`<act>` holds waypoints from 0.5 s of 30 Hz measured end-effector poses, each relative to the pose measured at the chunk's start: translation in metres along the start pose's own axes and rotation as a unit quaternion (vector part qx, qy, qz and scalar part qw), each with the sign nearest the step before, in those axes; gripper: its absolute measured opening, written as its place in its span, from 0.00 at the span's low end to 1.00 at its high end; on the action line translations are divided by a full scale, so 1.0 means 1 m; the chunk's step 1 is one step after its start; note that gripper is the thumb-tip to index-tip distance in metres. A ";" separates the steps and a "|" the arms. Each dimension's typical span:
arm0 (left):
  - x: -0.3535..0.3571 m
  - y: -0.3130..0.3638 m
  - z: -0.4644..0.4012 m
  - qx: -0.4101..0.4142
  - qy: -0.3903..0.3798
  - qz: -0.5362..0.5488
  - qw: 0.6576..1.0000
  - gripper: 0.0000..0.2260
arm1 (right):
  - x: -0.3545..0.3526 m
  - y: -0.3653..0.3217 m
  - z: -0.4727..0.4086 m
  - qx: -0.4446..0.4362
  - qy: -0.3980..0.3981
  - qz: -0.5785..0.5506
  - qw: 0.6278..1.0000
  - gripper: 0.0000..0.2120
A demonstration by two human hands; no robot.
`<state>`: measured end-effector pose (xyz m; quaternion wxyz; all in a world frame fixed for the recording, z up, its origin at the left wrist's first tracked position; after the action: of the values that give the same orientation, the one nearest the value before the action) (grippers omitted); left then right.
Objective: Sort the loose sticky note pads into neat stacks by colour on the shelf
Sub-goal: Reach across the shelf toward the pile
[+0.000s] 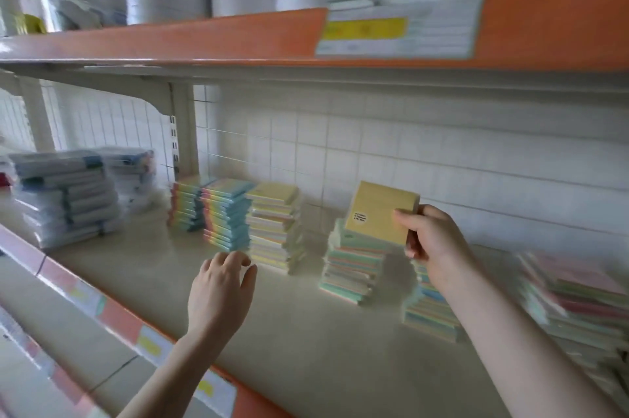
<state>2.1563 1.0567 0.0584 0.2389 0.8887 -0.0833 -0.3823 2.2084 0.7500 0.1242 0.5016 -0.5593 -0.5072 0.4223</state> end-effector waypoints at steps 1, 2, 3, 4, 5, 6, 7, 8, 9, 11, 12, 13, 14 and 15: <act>0.000 -0.013 -0.006 -0.008 -0.008 0.003 1.000 0.05 | 0.017 -0.001 -0.004 0.001 -0.002 -0.002 1.000 0.05; 0.001 -0.025 -0.010 -0.014 -0.015 0.006 1.000 0.05 | 0.033 -0.002 -0.009 0.001 -0.003 -0.002 1.000 0.05; 0.004 -0.036 -0.013 -0.021 -0.024 0.009 0.999 0.05 | 0.048 -0.003 -0.014 0.002 -0.003 0.001 1.000 0.05; 0.009 -0.049 -0.014 -0.033 -0.037 0.012 0.999 0.06 | 0.062 -0.005 -0.019 0.004 -0.003 0.006 1.000 0.06; 0.015 -0.062 -0.015 -0.051 -0.055 0.016 0.997 0.06 | 0.076 -0.007 -0.025 0.005 -0.003 0.011 1.000 0.07; 0.021 -0.074 -0.014 -0.074 -0.079 0.024 0.994 0.07 | 0.090 -0.009 -0.030 0.007 -0.005 0.017 1.000 0.08; 0.027 -0.085 -0.012 -0.099 -0.101 0.039 0.989 0.07 | 0.104 -0.011 -0.035 0.009 -0.009 0.020 1.000 0.09; 0.031 -0.092 -0.011 -0.115 -0.113 0.059 0.985 0.07 | 0.118 -0.013 -0.041 0.012 -0.015 0.020 1.000 0.10; 0.033 -0.095 -0.010 -0.119 -0.111 0.077 0.984 0.06 | 0.131 -0.014 -0.046 0.015 -0.020 0.016 1.000 0.10; 0.034 -0.093 -0.010 -0.105 -0.107 0.088 0.985 0.05 | 0.154 -0.014 -0.057 0.025 -0.029 0.015 0.999 0.11; 0.034 -0.092 -0.010 -0.102 -0.106 0.089 0.985 0.05 | 0.164 -0.012 -0.063 0.030 -0.033 0.021 0.999 0.11; 0.034 -0.091 -0.010 -0.103 -0.106 0.088 0.985 0.05 | 0.173 -0.011 -0.068 0.035 -0.035 0.028 0.998 0.10; 0.034 -0.092 -0.010 -0.104 -0.105 0.089 0.985 0.06 | 0.180 -0.008 -0.074 0.041 -0.036 0.039 0.998 0.09; 0.034 -0.093 -0.010 -0.104 -0.106 0.091 0.985 0.06 | 0.186 -0.005 -0.080 0.046 -0.036 0.049 0.997 0.08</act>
<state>2.1842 1.1297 -0.0028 0.3531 0.8026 -0.1481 -0.4574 2.3100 0.9232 0.1470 0.4869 -0.5439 -0.4774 0.4891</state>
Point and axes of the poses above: each hand's wrist, its own z-axis away from the middle knuckle, its own x-axis out of the palm, y = z × x, the point moved 10 cm from there along -z, towards the middle knuckle, and after that the axes turned 1 degree about -z, right-handed, at the moved point
